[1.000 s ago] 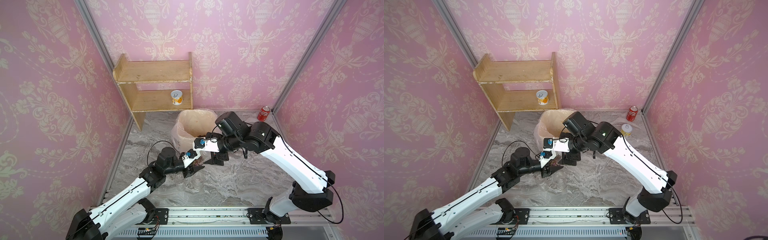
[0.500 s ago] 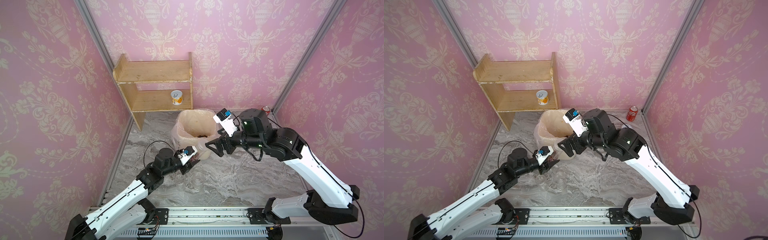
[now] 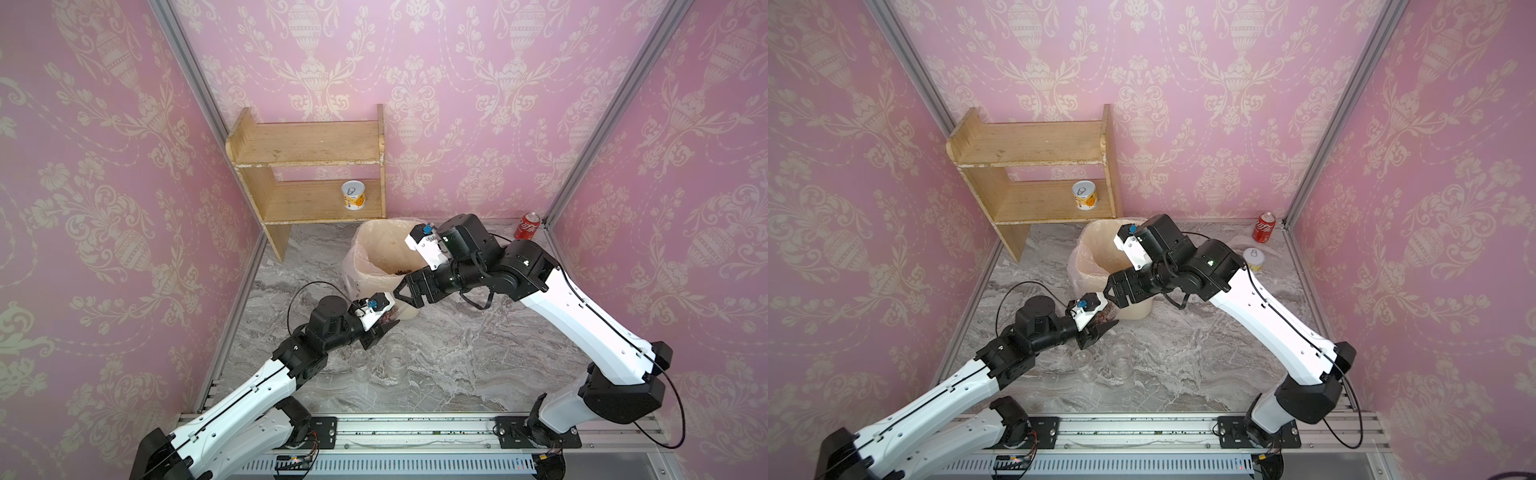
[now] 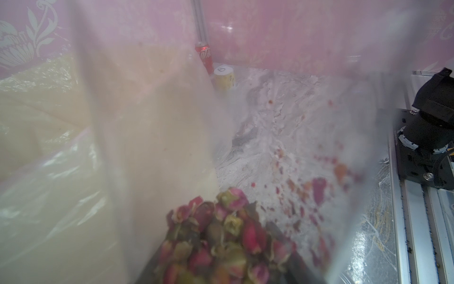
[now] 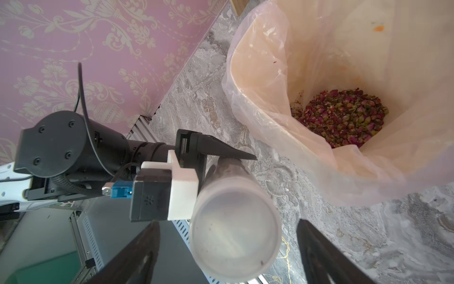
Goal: Empty the moldy dried flower tea in the jars
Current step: Unscrew the lid from the jar.
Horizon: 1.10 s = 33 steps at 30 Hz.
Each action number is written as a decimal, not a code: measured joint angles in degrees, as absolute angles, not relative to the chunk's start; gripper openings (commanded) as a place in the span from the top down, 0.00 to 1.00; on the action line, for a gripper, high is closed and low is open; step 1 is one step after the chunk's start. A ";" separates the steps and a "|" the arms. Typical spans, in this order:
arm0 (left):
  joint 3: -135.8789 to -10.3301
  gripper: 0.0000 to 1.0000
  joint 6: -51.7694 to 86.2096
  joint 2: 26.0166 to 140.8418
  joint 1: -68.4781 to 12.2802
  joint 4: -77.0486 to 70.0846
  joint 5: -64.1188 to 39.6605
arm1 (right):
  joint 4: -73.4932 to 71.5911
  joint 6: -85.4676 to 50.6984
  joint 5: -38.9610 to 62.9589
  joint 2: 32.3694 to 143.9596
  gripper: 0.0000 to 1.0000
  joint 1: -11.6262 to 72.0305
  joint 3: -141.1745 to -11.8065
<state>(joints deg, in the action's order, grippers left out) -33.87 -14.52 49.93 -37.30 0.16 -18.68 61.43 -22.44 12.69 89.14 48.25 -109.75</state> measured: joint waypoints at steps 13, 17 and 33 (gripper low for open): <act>-33.93 0.77 -14.52 49.91 -37.30 0.12 -18.70 | 62.92 -21.65 15.51 90.45 0.42 47.00 -111.35; -33.93 0.77 -14.48 49.91 -37.21 0.34 -18.68 | 65.06 -18.48 16.78 92.47 0.47 46.57 -114.13; -33.93 0.77 -15.11 50.37 -36.84 4.23 -30.41 | 72.31 42.96 11.75 91.98 0.63 51.53 -114.98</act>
